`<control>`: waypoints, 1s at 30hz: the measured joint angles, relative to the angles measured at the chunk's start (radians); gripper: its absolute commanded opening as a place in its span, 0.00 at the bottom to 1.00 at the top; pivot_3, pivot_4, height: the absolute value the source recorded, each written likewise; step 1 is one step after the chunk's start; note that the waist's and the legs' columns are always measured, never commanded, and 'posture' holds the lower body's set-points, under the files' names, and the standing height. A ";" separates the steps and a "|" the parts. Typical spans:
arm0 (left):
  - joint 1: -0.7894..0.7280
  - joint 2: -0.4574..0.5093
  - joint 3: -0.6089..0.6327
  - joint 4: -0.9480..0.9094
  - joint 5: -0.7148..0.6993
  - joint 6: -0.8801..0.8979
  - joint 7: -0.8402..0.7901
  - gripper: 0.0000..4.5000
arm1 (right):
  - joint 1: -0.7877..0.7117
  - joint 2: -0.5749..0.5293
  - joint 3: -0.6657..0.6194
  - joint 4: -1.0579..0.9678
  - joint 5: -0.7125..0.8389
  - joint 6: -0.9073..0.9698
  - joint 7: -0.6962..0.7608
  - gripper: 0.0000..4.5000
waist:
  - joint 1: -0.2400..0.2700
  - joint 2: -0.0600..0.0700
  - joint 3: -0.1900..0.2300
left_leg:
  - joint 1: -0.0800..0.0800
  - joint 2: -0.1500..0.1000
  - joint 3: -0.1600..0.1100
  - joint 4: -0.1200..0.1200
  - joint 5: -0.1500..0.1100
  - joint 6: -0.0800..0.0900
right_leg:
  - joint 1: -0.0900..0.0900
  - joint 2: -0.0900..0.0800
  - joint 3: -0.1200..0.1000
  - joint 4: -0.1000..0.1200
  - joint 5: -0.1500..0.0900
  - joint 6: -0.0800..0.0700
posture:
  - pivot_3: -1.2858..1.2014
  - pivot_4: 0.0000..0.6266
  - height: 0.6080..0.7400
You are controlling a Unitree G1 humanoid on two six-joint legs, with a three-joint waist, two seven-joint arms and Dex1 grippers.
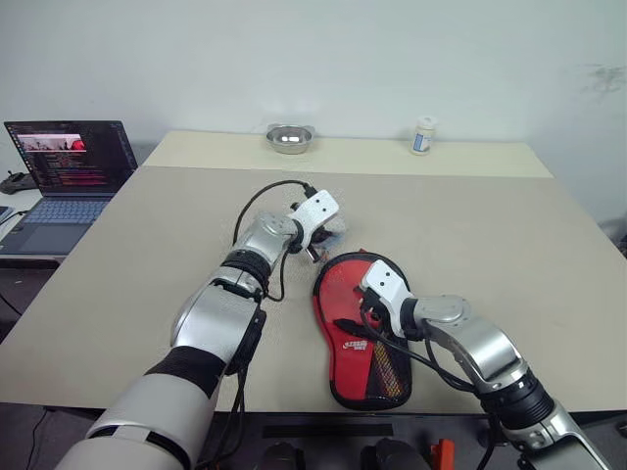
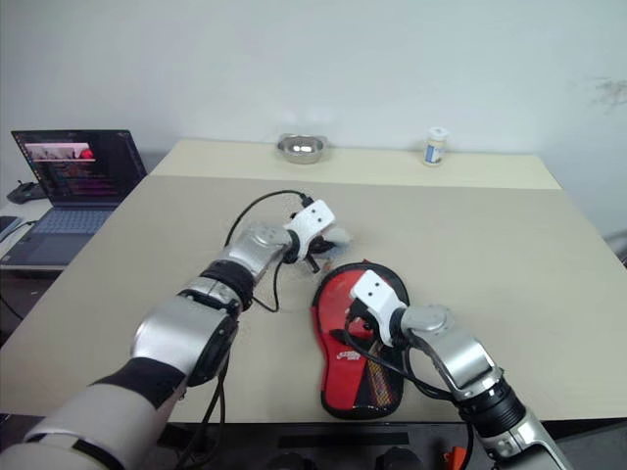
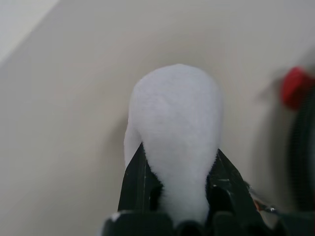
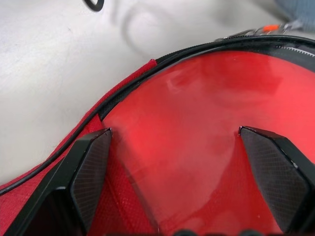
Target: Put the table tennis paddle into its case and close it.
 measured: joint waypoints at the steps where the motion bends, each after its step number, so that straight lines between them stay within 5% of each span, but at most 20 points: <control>1: -0.007 -0.007 -0.008 0.010 0.020 -0.006 0.033 0.07 | 0.001 -0.003 0.000 -0.007 0.000 0.008 0.000 1.00 | 0.001 0.000 0.000 | 0.000 0.000 0.000 0.000 0.000 0.000 | 0.000 0.000 0.000 0.000 0.000 0.000 | 0.52 0.24 1.00; 14: -0.079 -0.192 -0.004 0.040 0.119 -0.067 0.258 0.07 | 0.059 -0.047 0.000 -0.118 0.017 0.070 0.002 1.00 | 0.010 0.000 -0.001 | 0.000 -0.002 -0.001 0.000 0.000 0.000 | 0.001 -0.001 -0.001 -0.001 0.000 0.001 | 0.52 0.24 1.00; 20: -0.120 -0.348 -0.019 0.041 0.143 -0.123 0.246 0.07 | 0.076 -0.045 0.005 -0.151 0.017 0.090 -0.006 1.00 | 0.009 0.001 -0.002 | -0.001 -0.008 -0.001 0.000 0.000 0.001 | 0.001 -0.003 0.000 -0.001 -0.002 0.005 | 0.52 0.24 1.00; 30: -0.122 -0.382 -0.039 0.041 0.166 -0.201 0.144 0.07 | 0.085 -0.036 0.010 -0.164 0.017 0.106 -0.027 1.00 | 0.006 0.006 -0.005 | -0.001 -0.008 -0.004 -0.001 0.000 0.001 | 0.001 -0.003 0.000 -0.001 -0.002 0.005 | 0.52 0.24 1.00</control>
